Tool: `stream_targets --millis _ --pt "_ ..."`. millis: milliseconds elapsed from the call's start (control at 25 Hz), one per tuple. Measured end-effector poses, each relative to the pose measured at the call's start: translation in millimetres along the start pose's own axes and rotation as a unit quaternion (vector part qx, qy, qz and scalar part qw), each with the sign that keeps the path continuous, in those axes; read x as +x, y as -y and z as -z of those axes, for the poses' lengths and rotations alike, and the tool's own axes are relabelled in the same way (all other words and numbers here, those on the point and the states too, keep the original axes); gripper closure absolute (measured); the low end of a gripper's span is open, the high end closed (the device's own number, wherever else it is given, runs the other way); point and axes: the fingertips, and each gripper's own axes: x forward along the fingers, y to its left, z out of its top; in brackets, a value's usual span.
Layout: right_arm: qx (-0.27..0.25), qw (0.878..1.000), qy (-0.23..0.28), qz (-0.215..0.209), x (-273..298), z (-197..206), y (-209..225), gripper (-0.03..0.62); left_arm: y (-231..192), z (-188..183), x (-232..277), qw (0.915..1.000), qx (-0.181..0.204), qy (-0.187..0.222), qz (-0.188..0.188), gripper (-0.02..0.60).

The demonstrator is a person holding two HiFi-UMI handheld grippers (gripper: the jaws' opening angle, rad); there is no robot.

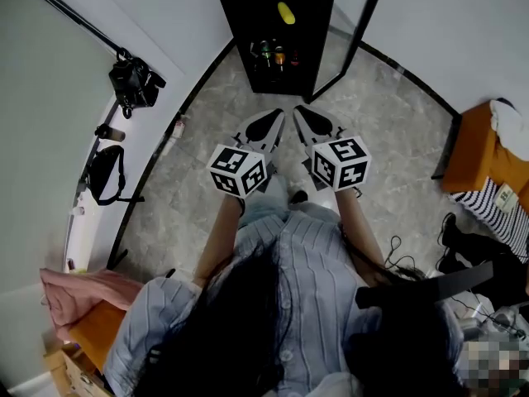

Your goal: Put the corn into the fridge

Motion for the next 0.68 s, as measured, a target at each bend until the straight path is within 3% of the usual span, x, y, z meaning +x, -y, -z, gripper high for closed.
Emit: stream_targets --millis 680 --pt "0.002 1.0 -0.008 -0.009 3.4 3.3 -4.0 0.572 -3.4 2.3 -5.0 1.0 -0.001 0.001 -0.004 0.572"
